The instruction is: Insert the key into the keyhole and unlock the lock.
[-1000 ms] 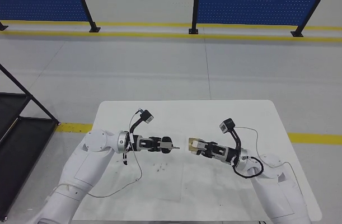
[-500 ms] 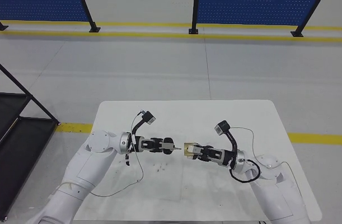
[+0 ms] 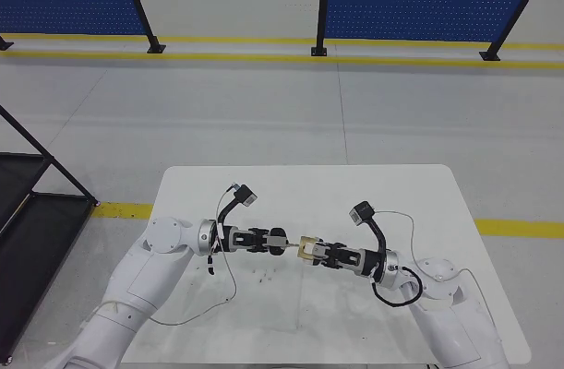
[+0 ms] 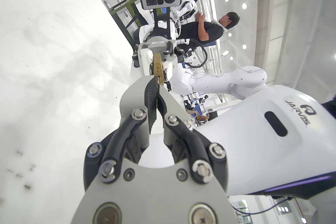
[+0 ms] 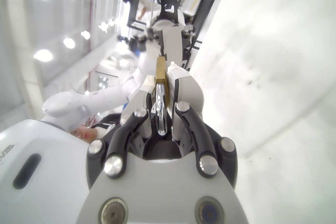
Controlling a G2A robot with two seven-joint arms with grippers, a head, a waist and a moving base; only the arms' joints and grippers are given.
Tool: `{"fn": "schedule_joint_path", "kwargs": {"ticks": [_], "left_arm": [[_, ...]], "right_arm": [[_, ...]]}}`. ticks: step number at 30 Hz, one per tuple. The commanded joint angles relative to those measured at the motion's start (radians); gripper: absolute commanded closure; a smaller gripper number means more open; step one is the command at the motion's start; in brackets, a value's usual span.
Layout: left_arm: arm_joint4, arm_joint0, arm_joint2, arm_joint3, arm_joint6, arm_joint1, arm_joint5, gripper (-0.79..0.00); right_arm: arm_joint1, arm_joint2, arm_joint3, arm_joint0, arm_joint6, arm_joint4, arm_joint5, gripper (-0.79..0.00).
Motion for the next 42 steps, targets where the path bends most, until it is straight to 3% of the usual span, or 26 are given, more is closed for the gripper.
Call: {"fn": "schedule_joint_path", "kwargs": {"ticks": [1, 22, 29, 42], "left_arm": [[-0.001, 0.001, 0.001, -0.001, 0.001, 0.001, 0.000, 0.000], [0.021, -0.002, -0.005, 0.005, 0.017, 0.012, -0.003, 0.000], [0.063, -0.005, -0.048, -0.001, -0.024, 0.028, -0.017, 0.000], [0.075, -0.013, -0.039, -0.011, -0.054, 0.033, 0.009, 0.000]], "right_arm": [[0.001, -0.003, -0.002, -0.001, -0.006, -0.002, 0.001, 0.000], [0.014, -0.015, -0.003, 0.002, -0.030, -0.003, 0.005, 0.000], [0.024, 0.005, -0.008, 0.002, -0.003, 0.008, 0.023, 0.000], [0.029, 0.013, -0.002, 0.008, 0.018, 0.028, 0.027, 0.000]]}}
